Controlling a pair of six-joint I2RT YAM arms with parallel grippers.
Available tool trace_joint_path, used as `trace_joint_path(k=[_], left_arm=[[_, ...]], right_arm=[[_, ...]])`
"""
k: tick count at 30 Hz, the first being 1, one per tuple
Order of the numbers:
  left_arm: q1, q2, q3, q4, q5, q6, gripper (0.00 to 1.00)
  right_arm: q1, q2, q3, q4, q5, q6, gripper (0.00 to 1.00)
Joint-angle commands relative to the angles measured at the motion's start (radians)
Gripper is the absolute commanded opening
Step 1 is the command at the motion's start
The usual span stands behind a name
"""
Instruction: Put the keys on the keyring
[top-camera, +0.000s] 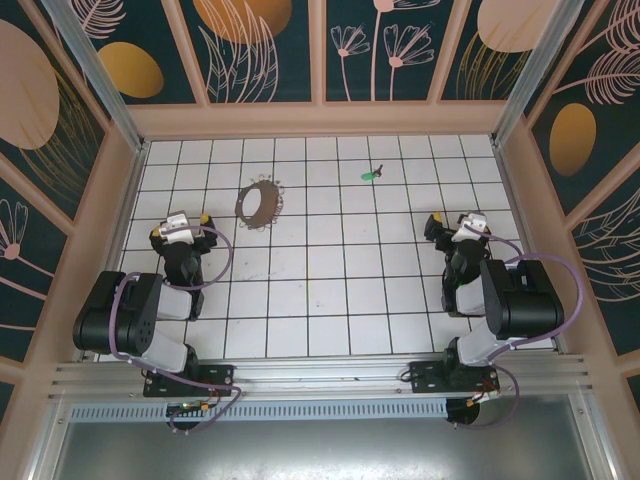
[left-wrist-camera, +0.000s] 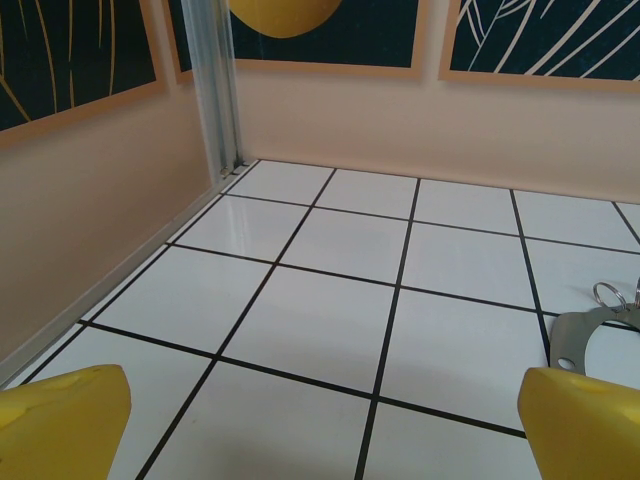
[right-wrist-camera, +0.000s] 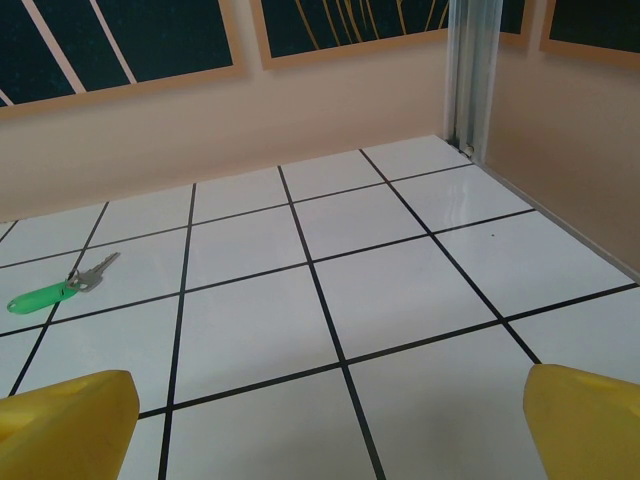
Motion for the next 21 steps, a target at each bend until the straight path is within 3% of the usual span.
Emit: trace_joint_path(k=[1, 19, 21], left_arm=[[0.007, 0.002, 0.01, 0.047, 0.007, -0.012, 0.99], [0.008, -0.002, 0.007, 0.051, 0.013, -0.005, 0.99], [0.008, -0.054, 0.024, -0.033, 0.064, 0.013, 0.99]], right_arm=[[-0.007, -0.003, 0.004, 0.026, -0.002, 0.017, 0.99], [-0.005, -0.001, 0.0, 0.034, 0.02, 0.019, 0.99], [0.009, -0.001, -0.003, 0.046, 0.041, 0.006, 0.99]])
